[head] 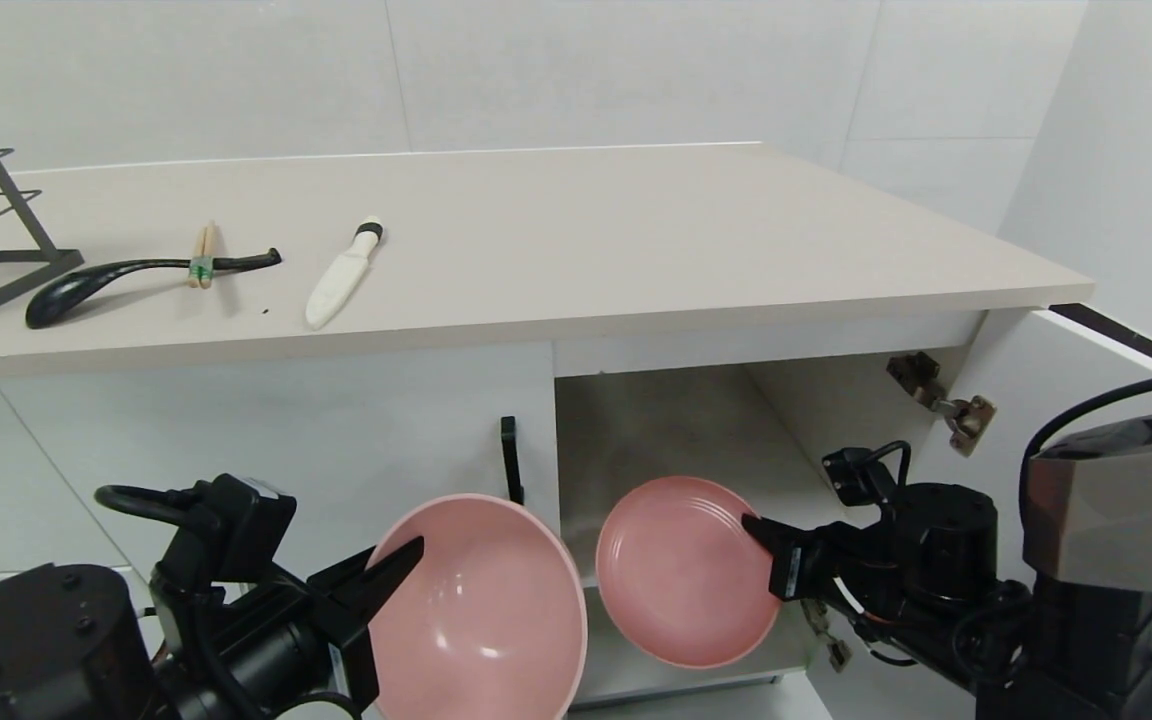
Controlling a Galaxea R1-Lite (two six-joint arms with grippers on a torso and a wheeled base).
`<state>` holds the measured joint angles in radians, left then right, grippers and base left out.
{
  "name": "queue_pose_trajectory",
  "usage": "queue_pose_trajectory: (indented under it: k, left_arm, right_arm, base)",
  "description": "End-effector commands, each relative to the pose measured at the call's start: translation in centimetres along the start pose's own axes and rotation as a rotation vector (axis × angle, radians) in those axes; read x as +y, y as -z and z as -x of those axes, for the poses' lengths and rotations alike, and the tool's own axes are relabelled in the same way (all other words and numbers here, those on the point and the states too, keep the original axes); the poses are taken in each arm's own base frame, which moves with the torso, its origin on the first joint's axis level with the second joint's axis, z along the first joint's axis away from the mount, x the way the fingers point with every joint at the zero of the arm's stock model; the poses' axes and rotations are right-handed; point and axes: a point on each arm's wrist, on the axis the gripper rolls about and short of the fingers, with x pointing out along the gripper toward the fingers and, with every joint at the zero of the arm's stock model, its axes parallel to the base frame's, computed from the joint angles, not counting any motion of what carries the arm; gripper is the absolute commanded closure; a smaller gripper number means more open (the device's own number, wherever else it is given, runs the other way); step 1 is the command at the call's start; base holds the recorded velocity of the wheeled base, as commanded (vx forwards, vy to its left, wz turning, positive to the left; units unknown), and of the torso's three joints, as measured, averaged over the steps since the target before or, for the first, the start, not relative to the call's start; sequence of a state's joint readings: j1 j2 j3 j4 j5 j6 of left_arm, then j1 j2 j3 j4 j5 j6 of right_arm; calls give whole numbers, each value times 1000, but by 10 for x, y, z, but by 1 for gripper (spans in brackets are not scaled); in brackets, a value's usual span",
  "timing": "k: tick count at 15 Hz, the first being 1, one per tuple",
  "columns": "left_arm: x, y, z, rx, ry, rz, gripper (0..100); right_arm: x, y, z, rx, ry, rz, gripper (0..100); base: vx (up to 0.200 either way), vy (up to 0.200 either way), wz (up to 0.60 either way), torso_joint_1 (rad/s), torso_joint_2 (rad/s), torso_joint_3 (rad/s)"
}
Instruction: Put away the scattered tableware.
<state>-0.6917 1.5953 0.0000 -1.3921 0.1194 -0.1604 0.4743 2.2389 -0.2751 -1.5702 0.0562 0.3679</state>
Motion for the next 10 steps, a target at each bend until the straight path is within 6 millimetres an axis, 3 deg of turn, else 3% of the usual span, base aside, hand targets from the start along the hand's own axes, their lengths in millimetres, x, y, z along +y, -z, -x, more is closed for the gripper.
queue_pose_trajectory:
  k: [1, 3, 6, 8, 10]
  left_arm:
    - [0, 0, 0, -4, 0, 1, 100]
    - [0, 0, 0, -2, 0, -2, 100]
    - [0, 0, 0, -3, -1, -7, 100]
    - [-3, 1, 1, 7, 12, -15, 100]
    - [-18, 3, 4, 4, 28, -34, 100]
  right_arm:
    - [-6, 6, -12, 11, 15, -5, 100]
    - [-12, 11, -20, 25, 30, -11, 100]
    - [-13, 10, -24, 14, 29, -11, 100]
    - [-13, 11, -24, 17, 29, -11, 100]
    - [-14, 13, -25, 24, 32, -11, 100]
  base:
    - [0, 0, 0, 0, 0, 0]
    - [0, 0, 0, 0, 0, 0]
    - [200, 0, 0, 1, 1, 2]
    - [0, 0, 0, 0, 0, 0]
    - [0, 0, 0, 0, 0, 0]
